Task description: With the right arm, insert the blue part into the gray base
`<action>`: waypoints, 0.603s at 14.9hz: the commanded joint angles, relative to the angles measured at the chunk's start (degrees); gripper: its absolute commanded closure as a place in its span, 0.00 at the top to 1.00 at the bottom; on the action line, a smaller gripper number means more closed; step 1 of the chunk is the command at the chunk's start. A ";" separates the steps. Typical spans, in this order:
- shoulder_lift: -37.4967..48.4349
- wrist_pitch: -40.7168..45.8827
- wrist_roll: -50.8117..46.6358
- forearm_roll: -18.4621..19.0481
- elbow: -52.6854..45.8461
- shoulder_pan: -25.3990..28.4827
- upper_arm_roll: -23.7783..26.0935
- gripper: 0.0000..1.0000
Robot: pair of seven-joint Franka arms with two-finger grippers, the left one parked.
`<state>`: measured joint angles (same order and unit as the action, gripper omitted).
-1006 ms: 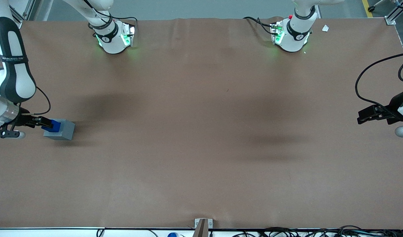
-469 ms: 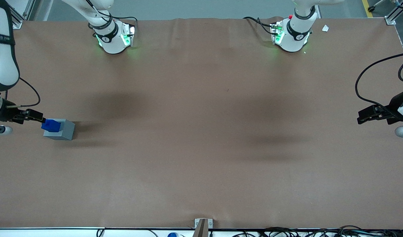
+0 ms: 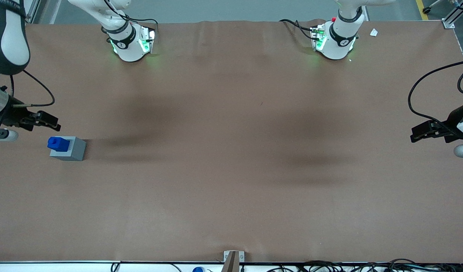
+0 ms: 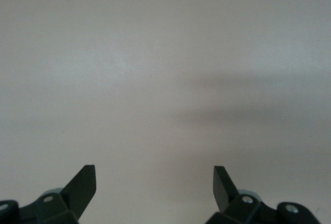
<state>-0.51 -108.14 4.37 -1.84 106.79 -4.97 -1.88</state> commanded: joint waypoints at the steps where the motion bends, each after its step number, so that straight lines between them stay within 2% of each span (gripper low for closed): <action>1: 3.92 2.14 -3.32 0.09 1.14 2.15 -0.32 1.00; 6: 8.23 5.39 -3.23 0.52 0.62 3.03 -0.14 1.00; 9: 9.12 9.60 -3.14 0.88 -3.67 2.86 0.83 1.00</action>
<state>7.40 -101.46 2.20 -1.80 105.52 -2.40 -1.47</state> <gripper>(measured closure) 0.000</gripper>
